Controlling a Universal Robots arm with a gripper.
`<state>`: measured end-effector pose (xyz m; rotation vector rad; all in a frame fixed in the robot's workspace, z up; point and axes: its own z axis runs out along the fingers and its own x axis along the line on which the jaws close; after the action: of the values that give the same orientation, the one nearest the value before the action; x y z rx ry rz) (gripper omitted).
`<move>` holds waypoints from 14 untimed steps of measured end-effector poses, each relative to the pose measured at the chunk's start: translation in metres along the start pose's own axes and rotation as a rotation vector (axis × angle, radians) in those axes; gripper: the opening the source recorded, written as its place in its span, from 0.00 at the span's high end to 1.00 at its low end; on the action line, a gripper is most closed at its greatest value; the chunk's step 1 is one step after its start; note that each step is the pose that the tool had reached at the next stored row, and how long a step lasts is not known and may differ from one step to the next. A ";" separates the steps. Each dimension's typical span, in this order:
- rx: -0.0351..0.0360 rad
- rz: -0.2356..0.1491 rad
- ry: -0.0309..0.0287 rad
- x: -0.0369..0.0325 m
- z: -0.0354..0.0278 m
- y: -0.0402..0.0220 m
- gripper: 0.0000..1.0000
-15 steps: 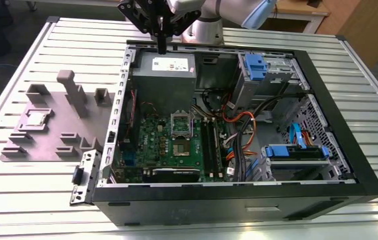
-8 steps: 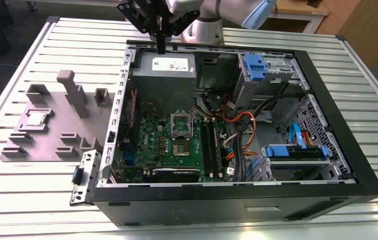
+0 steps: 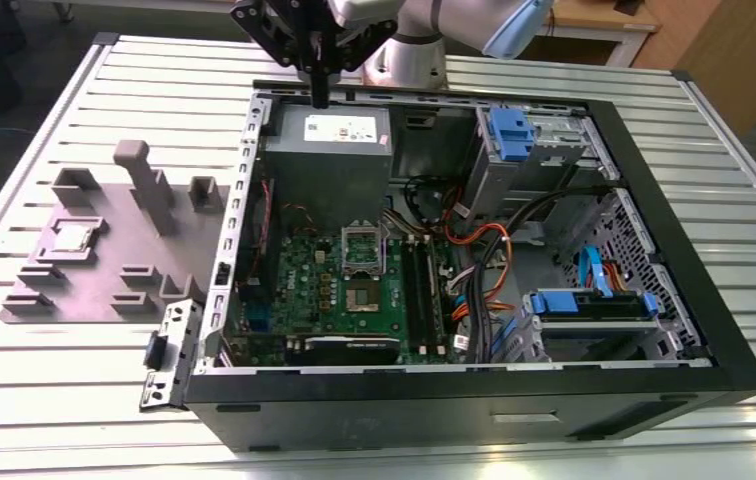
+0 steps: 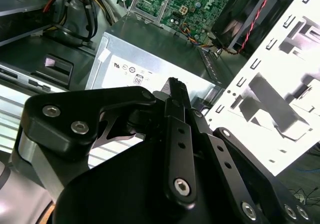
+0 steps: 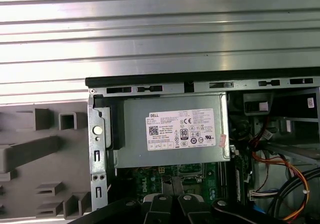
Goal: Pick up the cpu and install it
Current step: 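Reach for the cpu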
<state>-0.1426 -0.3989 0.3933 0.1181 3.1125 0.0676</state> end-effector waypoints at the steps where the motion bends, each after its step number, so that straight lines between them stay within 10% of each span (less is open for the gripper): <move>1: 0.0000 0.000 0.0000 0.0002 0.0000 0.0000 0.89; 14: 0.0000 0.000 0.0000 0.0034 0.0000 -0.0003 0.89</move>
<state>-0.1459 -0.3989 0.3932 0.1179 3.1125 0.0677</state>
